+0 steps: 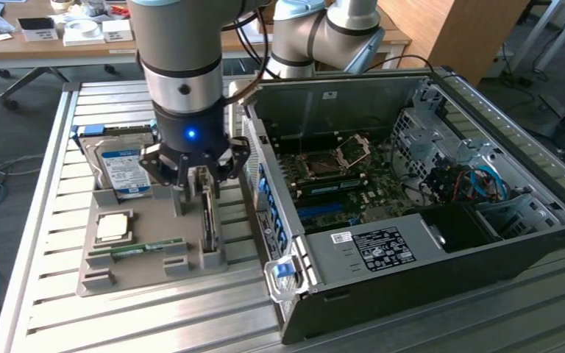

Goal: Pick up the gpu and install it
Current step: 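Pick up the gpu and move the gpu toward the slot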

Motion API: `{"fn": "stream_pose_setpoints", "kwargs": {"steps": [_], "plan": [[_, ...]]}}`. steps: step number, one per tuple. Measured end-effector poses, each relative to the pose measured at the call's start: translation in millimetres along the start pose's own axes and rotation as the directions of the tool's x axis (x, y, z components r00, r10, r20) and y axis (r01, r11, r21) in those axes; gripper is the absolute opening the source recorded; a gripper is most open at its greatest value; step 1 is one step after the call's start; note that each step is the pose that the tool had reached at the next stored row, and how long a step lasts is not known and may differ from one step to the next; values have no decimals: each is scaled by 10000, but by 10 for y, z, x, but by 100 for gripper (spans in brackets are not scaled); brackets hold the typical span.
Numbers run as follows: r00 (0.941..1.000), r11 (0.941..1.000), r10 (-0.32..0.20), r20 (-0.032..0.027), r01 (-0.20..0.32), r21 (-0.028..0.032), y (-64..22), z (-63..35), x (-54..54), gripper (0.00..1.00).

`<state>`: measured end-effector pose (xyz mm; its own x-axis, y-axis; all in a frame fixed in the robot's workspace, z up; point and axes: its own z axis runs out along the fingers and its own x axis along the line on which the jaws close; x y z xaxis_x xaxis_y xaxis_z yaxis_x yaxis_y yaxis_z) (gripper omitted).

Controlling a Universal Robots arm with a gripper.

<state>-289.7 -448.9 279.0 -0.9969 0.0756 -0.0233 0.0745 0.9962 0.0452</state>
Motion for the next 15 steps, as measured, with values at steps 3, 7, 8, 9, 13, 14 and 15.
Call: {"fn": "stream_pose_setpoints", "kwargs": {"steps": [3, 7, 8, 9, 13, 14, 15], "plan": [[10000, 10000, 1, 1, -1, -1, 1, 3, -10, 47], [10000, 10000, 1, -2, -1, -13, 0, 24, -11, 47], [10000, 10000, 1, -1, -1, -14, -1, 40, -11, 47], [10000, 10000, 0, -1, 0, -14, -2, 58, -10, 47], [10000, 10000, 0, -1, 0, -14, -5, 126, -9, 47], [10000, 10000, 1, -1, -1, -14, -5, 135, -10, 47], [10000, 10000, -1, -2, 1, -13, -5, 143, -15, 47]]}}
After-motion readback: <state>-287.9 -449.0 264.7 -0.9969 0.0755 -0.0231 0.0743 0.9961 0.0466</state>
